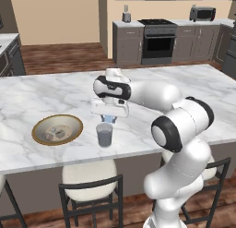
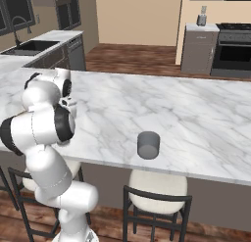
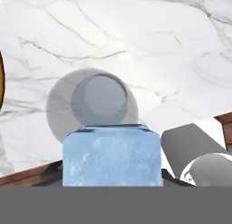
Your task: There are four ice cubes in the ice bowl. Place two ice cubes in each glass of water.
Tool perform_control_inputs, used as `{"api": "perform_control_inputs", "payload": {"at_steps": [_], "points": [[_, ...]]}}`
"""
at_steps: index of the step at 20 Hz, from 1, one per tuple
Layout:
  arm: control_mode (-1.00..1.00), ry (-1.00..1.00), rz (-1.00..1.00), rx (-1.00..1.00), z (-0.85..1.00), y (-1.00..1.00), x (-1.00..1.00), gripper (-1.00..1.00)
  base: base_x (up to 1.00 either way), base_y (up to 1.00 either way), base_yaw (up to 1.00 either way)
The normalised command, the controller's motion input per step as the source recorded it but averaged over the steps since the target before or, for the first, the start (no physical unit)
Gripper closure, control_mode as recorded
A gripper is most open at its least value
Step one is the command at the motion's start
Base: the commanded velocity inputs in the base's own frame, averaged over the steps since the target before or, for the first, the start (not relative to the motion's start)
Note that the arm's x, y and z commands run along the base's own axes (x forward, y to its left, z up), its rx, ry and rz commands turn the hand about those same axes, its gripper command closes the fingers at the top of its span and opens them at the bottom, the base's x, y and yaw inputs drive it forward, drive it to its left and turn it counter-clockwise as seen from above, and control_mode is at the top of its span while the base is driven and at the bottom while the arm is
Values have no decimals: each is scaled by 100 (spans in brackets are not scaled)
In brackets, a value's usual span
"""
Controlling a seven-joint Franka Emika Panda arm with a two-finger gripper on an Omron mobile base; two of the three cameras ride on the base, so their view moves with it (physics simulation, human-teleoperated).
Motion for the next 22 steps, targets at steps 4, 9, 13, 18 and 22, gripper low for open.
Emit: {"api": "perform_control_inputs", "payload": {"at_steps": [4, 9, 13, 18, 22], "points": [[-100, 0, 0, -2, -18, 23, 24, 100, 0, 0, 0], [-100, 0, 0, -1, -20, 4, 3, 100, 0, 0, 0], [-100, 0, 0, 0, -29, 0, 5, 100, 0, 0, 0], [-100, 0, 0, 0, -19, 0, 0, 100, 0, 0, 0], [-100, 0, 0, 0, -3, 0, -4, 100, 0, 0, 0]]}}
